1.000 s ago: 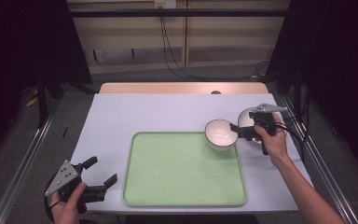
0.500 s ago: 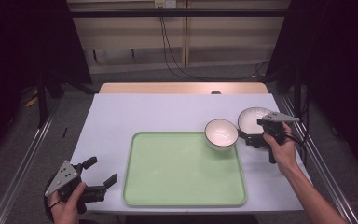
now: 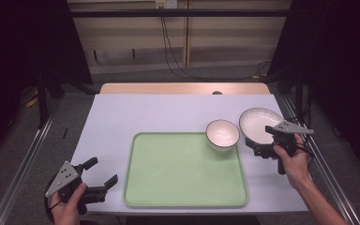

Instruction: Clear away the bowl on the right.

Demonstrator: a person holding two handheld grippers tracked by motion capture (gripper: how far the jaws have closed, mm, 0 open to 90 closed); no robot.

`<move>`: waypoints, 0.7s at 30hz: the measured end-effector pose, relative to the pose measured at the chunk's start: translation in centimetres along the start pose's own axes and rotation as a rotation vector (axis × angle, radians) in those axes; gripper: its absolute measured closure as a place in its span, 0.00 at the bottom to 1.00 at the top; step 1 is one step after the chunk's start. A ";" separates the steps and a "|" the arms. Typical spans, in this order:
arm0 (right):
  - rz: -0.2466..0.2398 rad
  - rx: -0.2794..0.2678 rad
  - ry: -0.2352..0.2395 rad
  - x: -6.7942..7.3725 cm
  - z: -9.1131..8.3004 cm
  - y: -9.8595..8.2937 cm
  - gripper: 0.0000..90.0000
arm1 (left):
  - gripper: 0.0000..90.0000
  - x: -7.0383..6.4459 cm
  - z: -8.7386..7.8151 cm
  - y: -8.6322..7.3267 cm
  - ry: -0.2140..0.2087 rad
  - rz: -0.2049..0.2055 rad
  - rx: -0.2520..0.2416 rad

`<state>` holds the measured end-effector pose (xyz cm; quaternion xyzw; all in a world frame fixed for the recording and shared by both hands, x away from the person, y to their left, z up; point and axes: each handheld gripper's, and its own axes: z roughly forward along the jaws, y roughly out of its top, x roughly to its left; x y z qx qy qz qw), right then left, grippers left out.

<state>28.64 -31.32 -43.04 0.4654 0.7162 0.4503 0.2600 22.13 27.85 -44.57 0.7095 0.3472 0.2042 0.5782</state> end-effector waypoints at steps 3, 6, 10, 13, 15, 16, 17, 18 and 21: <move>-0.004 0.002 0.007 0.4 -0.4 -0.3 0.03 | 0.01 0.0 0.0 0.0 0.004 0.006 -0.002; -0.015 -0.011 0.004 0.7 -1.1 -0.5 0.03 | 0.01 0.0 0.0 0.0 -0.002 0.002 -0.004; -0.008 -0.008 0.017 1.0 -1.8 -0.8 0.03 | 0.01 0.0 0.0 0.0 -0.002 0.003 -0.003; 0.000 -0.020 0.034 1.2 -2.7 -1.0 0.02 | 0.01 0.0 -0.1 0.0 -0.002 0.001 -0.006; 0.017 -0.028 0.037 1.4 -3.3 -1.3 0.02 | 0.01 0.0 0.0 0.1 -0.003 0.002 -0.003; 0.018 -0.026 0.042 1.5 -3.5 -1.4 0.02 | 0.01 0.0 0.0 0.1 -0.002 0.006 -0.002; 0.018 -0.026 0.042 1.5 -3.5 -1.4 0.02 | 0.01 0.0 0.0 0.1 -0.002 0.006 -0.002; 0.021 -0.024 0.050 1.7 -3.9 -1.6 0.02 | 0.01 0.0 0.0 0.1 -0.001 0.004 -0.004; 0.017 -0.029 0.046 2.0 -4.5 -2.0 0.02 | 0.01 0.0 0.1 0.1 -0.007 -0.003 -0.006</move>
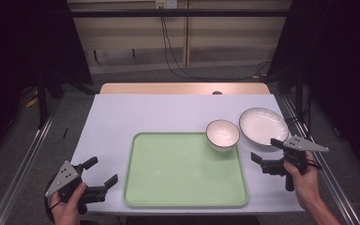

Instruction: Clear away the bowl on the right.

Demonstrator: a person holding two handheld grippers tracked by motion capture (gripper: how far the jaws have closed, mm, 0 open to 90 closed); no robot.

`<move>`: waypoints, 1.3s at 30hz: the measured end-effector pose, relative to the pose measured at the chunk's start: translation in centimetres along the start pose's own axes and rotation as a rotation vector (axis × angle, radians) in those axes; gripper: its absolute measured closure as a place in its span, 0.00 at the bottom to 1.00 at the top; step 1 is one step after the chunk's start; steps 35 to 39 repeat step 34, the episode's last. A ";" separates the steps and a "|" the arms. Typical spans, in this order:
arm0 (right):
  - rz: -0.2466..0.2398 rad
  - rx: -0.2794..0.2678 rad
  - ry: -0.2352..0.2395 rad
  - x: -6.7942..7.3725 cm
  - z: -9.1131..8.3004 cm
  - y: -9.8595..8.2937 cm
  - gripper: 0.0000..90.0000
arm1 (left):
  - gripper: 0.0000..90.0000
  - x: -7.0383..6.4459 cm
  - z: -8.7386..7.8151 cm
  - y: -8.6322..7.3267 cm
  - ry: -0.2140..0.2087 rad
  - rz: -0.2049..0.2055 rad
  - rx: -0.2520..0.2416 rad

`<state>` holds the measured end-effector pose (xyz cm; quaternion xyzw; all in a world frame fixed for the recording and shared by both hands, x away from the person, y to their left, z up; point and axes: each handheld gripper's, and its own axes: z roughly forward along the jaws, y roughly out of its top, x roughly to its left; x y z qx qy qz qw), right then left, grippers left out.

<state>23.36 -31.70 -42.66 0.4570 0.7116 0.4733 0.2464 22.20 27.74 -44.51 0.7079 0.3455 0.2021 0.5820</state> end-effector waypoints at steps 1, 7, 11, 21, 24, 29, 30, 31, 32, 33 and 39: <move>0.002 0.004 0.005 0.1 -0.1 -0.1 0.03 | 0.01 0.1 0.0 0.0 0.003 0.007 0.006; -0.009 0.006 0.023 0.3 -1.2 -0.8 0.02 | 0.01 0.0 -0.1 0.0 0.006 0.003 0.001; -0.005 0.013 0.031 0.7 -1.7 -1.4 0.02 | 0.01 0.0 -0.1 0.0 0.007 0.005 0.000; -0.005 0.028 0.044 1.0 -2.9 -2.7 0.02 | 0.01 0.1 -0.1 0.0 0.008 0.007 0.002; -0.016 0.019 0.040 1.1 -3.2 -3.1 0.01 | 0.01 0.1 0.0 0.1 0.005 0.007 0.002; -0.029 0.047 0.043 1.1 -3.0 -3.8 0.01 | 0.01 0.1 -0.1 0.1 0.005 0.006 -0.005; -0.029 0.047 0.043 1.1 -3.0 -3.8 0.01 | 0.01 0.1 -0.1 0.0 0.002 0.004 -0.003; -0.039 0.052 0.035 1.0 -2.9 -3.9 0.01 | 0.01 0.1 -0.1 0.1 0.000 0.006 -0.006; -0.047 0.060 0.024 1.0 -2.9 -3.9 0.01 | 0.01 0.1 -0.1 0.1 -0.003 0.004 -0.009; -0.051 0.060 0.022 0.9 -2.9 -3.9 0.01 | 0.01 0.1 -0.1 0.1 -0.002 0.006 -0.007; -0.063 0.060 0.024 0.9 -2.8 -3.9 0.01 | 0.01 0.1 -0.1 0.1 0.002 0.004 -0.004</move>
